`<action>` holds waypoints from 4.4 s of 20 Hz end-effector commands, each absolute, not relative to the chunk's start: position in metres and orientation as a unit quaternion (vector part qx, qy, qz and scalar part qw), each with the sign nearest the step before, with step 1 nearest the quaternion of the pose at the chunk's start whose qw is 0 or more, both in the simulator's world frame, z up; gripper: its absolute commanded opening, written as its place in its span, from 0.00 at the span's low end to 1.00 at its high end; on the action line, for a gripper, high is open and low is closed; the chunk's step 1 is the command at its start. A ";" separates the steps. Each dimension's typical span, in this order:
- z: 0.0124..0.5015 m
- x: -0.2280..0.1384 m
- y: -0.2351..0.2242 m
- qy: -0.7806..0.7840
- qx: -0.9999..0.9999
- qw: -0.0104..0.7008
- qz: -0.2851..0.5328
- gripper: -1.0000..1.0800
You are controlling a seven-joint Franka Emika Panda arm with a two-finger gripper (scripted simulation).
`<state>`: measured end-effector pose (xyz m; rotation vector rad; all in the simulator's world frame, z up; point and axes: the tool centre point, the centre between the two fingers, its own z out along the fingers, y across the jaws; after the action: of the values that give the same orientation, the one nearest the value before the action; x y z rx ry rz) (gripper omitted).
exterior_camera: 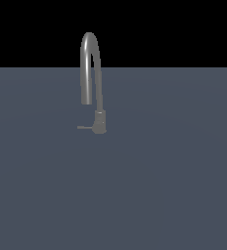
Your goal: Turn on the faucet by rotating a designated handle.
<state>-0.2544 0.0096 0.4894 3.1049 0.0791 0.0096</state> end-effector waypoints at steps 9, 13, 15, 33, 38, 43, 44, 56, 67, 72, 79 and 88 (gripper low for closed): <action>0.483 -0.243 0.016 0.057 0.997 0.048 0.003 0.00; 0.475 -0.230 0.025 0.095 0.992 0.084 0.002 0.00; 0.469 -0.222 0.031 0.118 0.987 0.107 0.002 0.00; 0.390 -0.154 0.094 0.361 0.869 0.339 0.001 0.00; 0.368 -0.144 0.106 0.411 0.826 0.386 0.001 0.00; 0.347 -0.135 0.116 0.453 0.783 0.426 0.001 0.00; 0.343 -0.134 0.118 0.461 0.775 0.433 0.001 0.00; 0.297 -0.119 0.134 0.538 0.673 0.508 0.003 0.00; 0.257 -0.108 0.142 0.591 0.579 0.561 0.005 0.00; 0.239 -0.103 0.144 0.612 0.535 0.583 0.006 0.00; 0.214 -0.097 0.144 0.637 0.469 0.611 0.007 0.00; 0.181 -0.089 0.142 0.665 0.381 0.643 0.007 0.00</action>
<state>-0.0901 0.1419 0.1867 0.9045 1.5085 0.0150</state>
